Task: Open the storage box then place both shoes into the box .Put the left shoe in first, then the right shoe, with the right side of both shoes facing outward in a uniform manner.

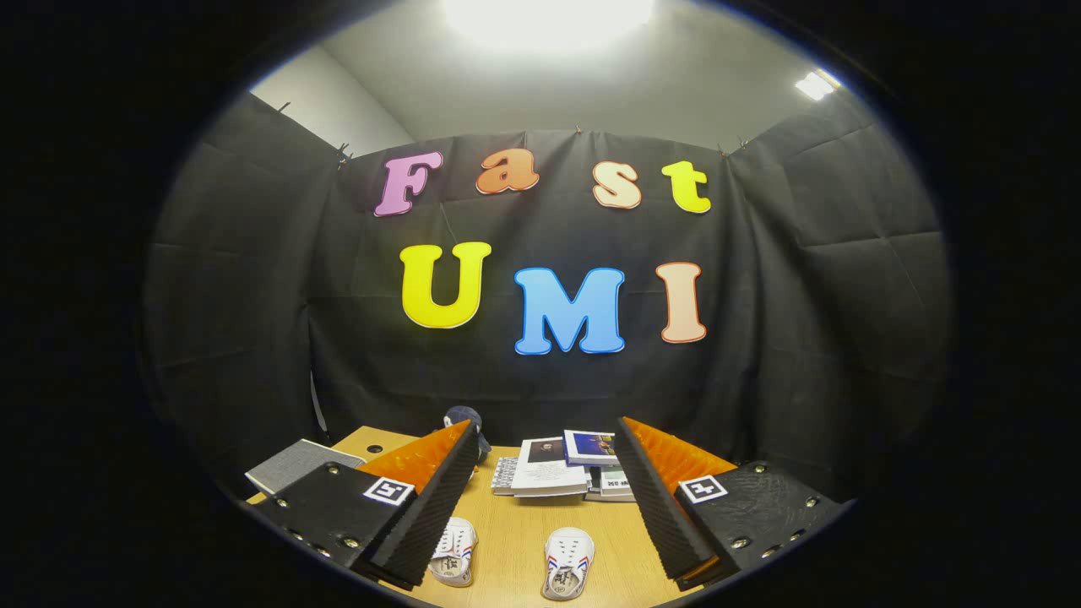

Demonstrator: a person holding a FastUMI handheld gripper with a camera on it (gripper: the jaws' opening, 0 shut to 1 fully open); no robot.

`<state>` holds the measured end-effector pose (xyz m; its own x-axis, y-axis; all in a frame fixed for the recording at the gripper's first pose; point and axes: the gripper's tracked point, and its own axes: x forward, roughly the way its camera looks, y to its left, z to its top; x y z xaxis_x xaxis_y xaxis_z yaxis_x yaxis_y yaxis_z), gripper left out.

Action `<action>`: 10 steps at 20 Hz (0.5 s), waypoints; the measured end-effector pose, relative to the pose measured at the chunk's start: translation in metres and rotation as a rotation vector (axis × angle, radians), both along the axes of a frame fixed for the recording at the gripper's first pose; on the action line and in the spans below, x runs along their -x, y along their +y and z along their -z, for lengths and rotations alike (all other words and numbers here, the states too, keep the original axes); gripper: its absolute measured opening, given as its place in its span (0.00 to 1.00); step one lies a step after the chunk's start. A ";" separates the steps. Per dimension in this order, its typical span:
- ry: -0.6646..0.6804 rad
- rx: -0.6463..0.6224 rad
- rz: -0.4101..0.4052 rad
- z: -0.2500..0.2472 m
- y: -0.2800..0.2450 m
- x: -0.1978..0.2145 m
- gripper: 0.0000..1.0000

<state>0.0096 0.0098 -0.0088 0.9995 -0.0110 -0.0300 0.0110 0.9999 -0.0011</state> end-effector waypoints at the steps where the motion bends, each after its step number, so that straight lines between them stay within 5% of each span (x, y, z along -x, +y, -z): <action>1: -0.003 0.003 0.001 -0.001 -0.001 -0.001 0.98; 10: 0.006 -0.001 0.006 0.009 -0.008 -0.016 0.98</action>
<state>0.0257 0.0016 -0.0178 0.9992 -0.0174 -0.0356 0.0174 0.9998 -0.0005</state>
